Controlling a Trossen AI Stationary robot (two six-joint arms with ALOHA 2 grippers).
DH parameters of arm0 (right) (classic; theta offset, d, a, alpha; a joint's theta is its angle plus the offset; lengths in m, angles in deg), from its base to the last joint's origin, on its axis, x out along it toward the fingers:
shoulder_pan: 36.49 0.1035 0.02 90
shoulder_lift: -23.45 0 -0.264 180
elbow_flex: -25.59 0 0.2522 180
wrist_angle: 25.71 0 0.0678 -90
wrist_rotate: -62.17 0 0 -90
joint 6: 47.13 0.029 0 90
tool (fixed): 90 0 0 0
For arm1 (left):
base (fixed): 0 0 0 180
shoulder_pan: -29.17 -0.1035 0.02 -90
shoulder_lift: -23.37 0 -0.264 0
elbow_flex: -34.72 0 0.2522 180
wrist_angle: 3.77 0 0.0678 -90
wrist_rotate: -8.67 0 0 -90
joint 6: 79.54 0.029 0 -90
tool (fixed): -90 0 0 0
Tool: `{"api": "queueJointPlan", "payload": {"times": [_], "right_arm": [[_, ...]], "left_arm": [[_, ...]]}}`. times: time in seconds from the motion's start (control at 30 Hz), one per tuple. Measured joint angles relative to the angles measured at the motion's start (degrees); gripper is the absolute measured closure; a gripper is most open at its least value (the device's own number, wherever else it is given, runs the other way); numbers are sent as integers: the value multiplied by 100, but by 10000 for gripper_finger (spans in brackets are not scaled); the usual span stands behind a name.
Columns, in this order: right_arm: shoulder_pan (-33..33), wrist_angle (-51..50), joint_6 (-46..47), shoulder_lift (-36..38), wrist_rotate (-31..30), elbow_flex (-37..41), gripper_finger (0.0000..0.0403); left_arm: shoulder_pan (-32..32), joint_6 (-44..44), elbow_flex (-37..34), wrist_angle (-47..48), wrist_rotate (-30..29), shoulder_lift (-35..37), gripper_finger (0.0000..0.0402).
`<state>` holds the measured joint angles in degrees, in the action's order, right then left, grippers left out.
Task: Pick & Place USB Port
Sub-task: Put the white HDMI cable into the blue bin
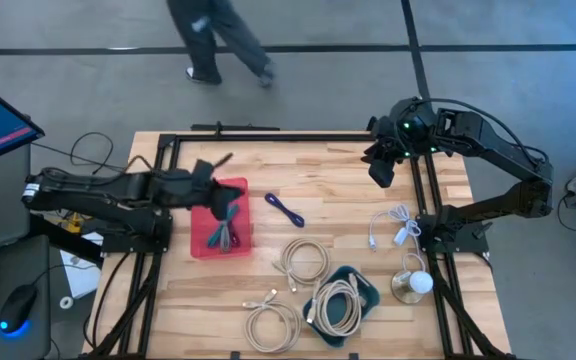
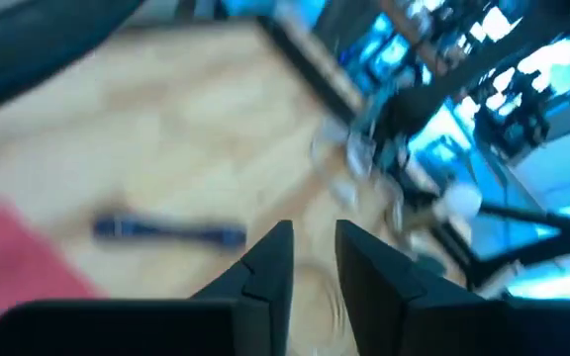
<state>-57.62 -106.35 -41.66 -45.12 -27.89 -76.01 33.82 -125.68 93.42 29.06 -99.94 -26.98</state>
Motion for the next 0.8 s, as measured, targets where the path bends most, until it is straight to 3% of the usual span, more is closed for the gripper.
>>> {"api": "queueJointPlan", "payload": {"times": [0.1,0.37,0.8], "right_arm": [[11,-5,6,0,0,1,305],[11,-46,150,0,22,1,305],[10,-33,162,0,16,1,305]], "left_arm": [[0,709,513,-17,-280,-81,343],[5,1927,1501,-49,-327,-196,389],[4,3222,1621,-1116,-151,-62,387]]}}
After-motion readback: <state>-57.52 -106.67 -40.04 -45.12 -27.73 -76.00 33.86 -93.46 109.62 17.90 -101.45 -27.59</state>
